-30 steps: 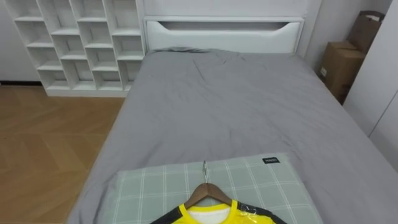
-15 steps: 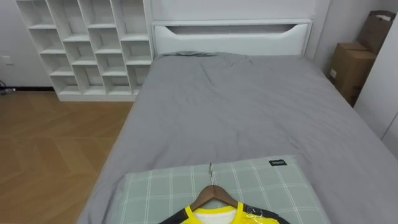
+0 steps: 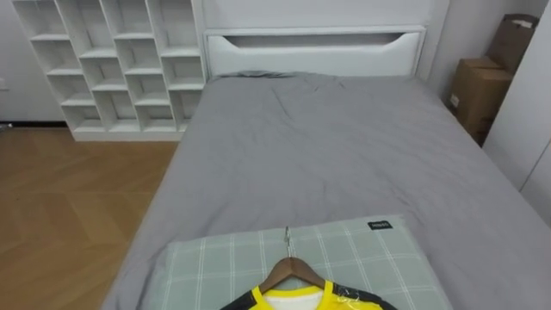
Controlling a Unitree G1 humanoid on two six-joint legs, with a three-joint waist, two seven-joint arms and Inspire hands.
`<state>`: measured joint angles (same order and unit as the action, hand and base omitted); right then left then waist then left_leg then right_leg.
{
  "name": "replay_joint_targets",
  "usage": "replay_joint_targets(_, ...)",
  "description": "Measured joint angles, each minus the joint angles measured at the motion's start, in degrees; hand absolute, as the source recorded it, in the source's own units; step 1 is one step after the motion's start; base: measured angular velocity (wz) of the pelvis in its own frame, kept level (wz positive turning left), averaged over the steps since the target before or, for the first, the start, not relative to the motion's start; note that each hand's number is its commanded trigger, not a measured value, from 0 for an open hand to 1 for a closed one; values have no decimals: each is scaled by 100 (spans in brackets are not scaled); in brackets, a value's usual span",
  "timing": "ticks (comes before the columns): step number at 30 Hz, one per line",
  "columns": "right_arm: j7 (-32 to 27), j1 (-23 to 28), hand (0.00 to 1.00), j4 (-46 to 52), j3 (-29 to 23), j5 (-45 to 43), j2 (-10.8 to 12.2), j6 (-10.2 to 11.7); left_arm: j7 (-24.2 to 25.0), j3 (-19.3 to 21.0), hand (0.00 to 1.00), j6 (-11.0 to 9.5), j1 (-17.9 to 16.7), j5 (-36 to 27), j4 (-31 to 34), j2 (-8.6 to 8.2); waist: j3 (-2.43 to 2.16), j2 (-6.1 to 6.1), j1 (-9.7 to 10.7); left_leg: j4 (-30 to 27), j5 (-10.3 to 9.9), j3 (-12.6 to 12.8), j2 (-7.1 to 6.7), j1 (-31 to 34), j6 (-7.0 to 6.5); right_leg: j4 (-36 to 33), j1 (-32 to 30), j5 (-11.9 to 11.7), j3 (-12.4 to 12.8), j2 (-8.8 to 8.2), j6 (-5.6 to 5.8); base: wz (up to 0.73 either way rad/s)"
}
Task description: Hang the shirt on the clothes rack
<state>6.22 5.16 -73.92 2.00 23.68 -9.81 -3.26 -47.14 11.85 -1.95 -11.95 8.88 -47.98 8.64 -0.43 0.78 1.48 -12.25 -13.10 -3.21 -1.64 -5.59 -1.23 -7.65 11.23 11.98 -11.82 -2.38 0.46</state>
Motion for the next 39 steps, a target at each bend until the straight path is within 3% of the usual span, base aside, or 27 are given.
replay_joint_targets(12,22,1,0,9,-97,-147,-16,88,-135,-330,0,-59,86,1806,678,111,11,59,116,-17,0,3,-1,62,0,7,-42,0,37,-1,0,0)
replay_joint_targets(14,23,-28,0,9,-103,-224,-17,118,-130,-471,0,-68,106,2180,887,110,20,75,131,-17,0,5,3,106,0,3,-133,0,49,2,0,0)
replay_joint_targets(16,43,-90,0,-1,-113,-391,-29,139,-100,-554,0,-71,135,2486,1000,112,62,96,154,-16,0,7,4,111,0,3,-142,0,52,3,0,0)
replay_joint_targets(20,276,-143,0,-4,-84,-520,-151,185,41,-872,0,-68,153,3036,1551,171,58,104,156,-18,1,27,3,101,-1,5,-164,-1,79,0,0,0)
replay_joint_targets(27,282,-98,0,-33,-101,-497,-162,251,177,-1006,0,-59,162,3553,2044,190,59,110,289,-44,2,31,3,99,-1,-6,-112,-2,89,-4,1,0)
replay_joint_targets(31,346,-102,0,-35,-98,-501,-153,251,307,-1025,0,-55,343,3841,2056,232,54,66,324,-46,2,38,1,108,-1,-7,-117,-3,92,-5,1,0)
replay_joint_targets(34,380,-101,0,-36,-93,-503,-133,244,416,-1045,0,-42,462,3847,2054,235,33,13,325,-52,2,45,1,105,-1,-9,-115,-3,97,-5,1,0)
replay_joint_targets(39,350,-97,0,-43,-99,-491,-130,244,526,-1239,0,35,571,3847,2054,236,37,20,331,-44,0,100,8,97,-3,-9,-126,-19,108,-8,18,-5)
